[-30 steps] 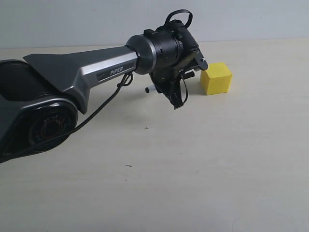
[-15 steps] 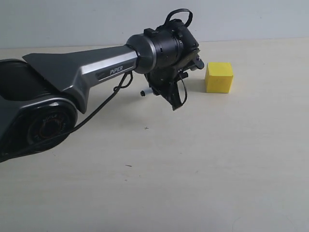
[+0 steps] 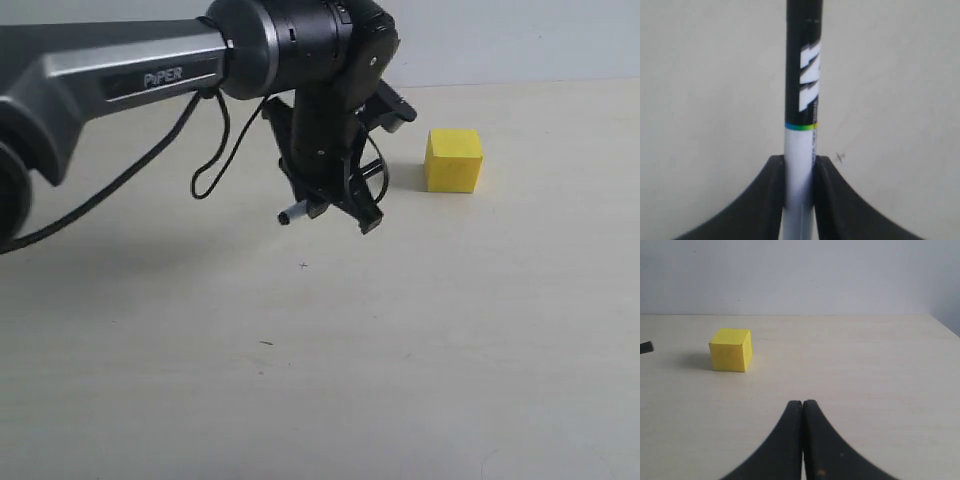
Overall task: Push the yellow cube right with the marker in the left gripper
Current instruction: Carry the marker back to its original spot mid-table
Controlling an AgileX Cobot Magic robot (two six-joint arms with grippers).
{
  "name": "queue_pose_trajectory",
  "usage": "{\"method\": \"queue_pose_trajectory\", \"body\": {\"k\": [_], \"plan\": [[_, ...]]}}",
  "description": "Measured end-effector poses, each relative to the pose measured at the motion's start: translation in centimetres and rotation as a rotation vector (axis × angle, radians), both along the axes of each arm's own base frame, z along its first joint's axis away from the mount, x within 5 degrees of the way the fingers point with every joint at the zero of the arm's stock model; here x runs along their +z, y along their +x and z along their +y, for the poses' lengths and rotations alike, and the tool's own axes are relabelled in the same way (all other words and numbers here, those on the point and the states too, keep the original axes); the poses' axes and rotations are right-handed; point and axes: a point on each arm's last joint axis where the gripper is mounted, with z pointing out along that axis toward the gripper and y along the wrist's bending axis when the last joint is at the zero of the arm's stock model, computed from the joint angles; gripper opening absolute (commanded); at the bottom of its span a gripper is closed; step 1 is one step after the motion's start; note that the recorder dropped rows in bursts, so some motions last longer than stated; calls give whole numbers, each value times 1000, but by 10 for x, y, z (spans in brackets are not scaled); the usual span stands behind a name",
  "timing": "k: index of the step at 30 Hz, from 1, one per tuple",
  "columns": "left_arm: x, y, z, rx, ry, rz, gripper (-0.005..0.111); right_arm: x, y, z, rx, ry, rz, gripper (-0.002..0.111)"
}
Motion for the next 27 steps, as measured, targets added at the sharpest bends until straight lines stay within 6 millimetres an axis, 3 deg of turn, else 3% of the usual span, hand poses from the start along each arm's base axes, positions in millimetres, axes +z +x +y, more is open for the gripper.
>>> {"method": "queue_pose_trajectory", "body": {"k": [5,8,15,18,27], "plan": [[3,-29,28,86,-34,2,0,0,0,0,0,0,0,0],[9,-44,42,173,-148,-51,0,0,0,0,0,0,0,0],[21,-70,60,570,-491,-110,0,0,0,0,0,0,0,0],[13,-74,56,722,-534,-53,0,0,0,0,0,0,0,0],[-34,-69,43,830,-445,43,0,0,0,0,0,0,0,0]]}}
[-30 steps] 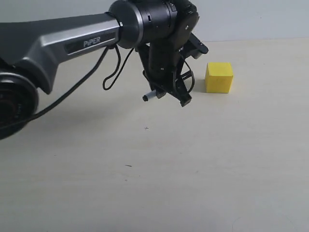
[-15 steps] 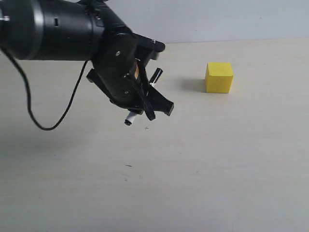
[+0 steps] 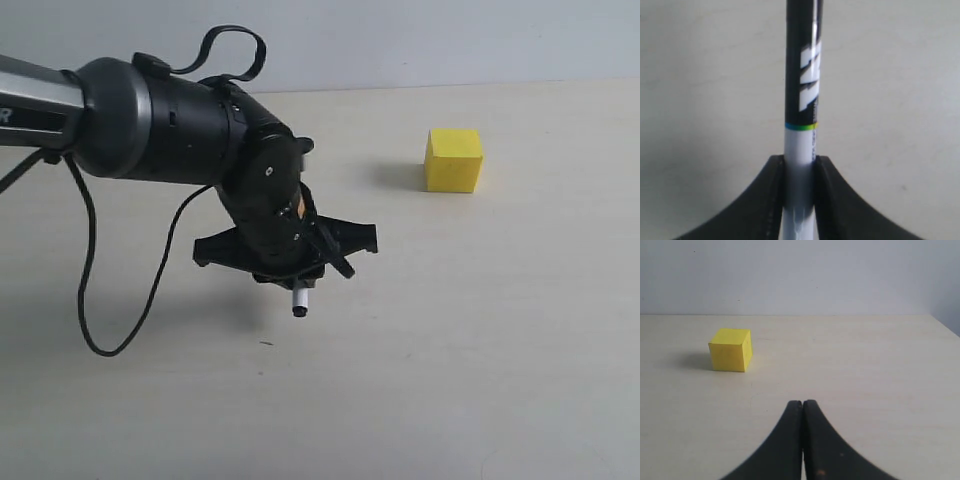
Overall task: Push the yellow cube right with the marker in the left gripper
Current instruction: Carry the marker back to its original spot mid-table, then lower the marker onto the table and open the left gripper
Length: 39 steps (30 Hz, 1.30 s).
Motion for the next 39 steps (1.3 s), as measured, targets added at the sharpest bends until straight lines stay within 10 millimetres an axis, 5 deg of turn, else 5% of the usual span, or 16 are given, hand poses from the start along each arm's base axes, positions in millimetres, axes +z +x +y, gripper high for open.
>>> {"method": "queue_pose_trajectory", "body": {"k": [8,39], "plan": [[-10,21,-18,44,21,38,0,0,0,0,0,0,0,0],[-12,25,-14,88,41,58,0,0,0,0,0,0,0,0]]}}
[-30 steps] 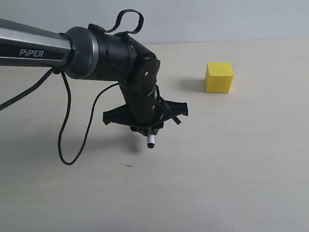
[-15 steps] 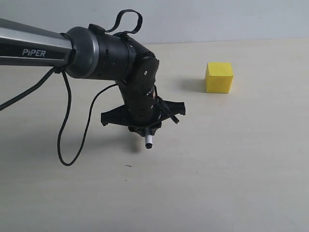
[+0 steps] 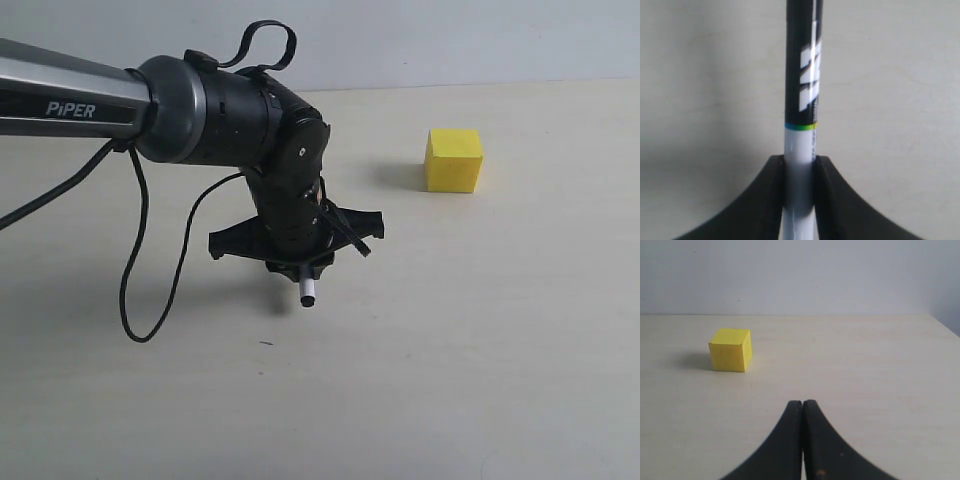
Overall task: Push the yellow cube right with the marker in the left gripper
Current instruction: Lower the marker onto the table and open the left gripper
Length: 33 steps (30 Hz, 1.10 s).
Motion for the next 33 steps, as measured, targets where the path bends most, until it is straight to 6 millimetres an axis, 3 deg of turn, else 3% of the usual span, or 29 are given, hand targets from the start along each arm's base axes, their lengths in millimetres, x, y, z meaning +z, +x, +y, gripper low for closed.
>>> {"method": "queue_pose_trajectory", "body": {"k": [18,22,33], "plan": [[-13,1,0,-7,25,10,2,0,0,0,0,0,0,0],[-13,1,0,-5,27,13,14,0,0,0,0,0,0,0],[-13,1,0,-3,28,15,62,0,0,0,0,0,0,0]]}}
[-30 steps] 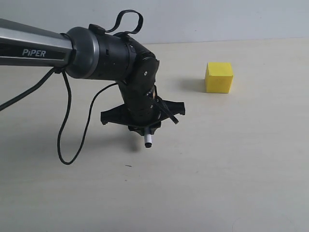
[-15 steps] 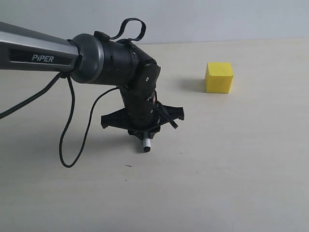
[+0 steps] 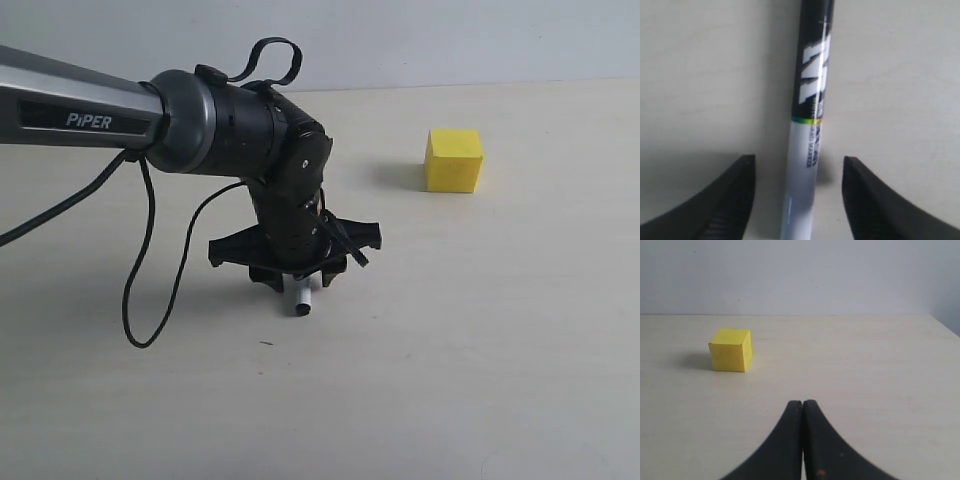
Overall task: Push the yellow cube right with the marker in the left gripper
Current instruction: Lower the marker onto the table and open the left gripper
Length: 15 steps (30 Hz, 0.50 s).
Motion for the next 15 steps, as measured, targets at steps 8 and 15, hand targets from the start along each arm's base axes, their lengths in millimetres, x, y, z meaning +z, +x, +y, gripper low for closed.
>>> {"method": "queue_pose_trajectory", "body": {"k": [8,15], "plan": [[0,0,0,-64,16,-1,70,0,0,0,0,0,0,0],[28,-2,3,-238,22,-46,58,0,0,0,0,0,0,0]]}}
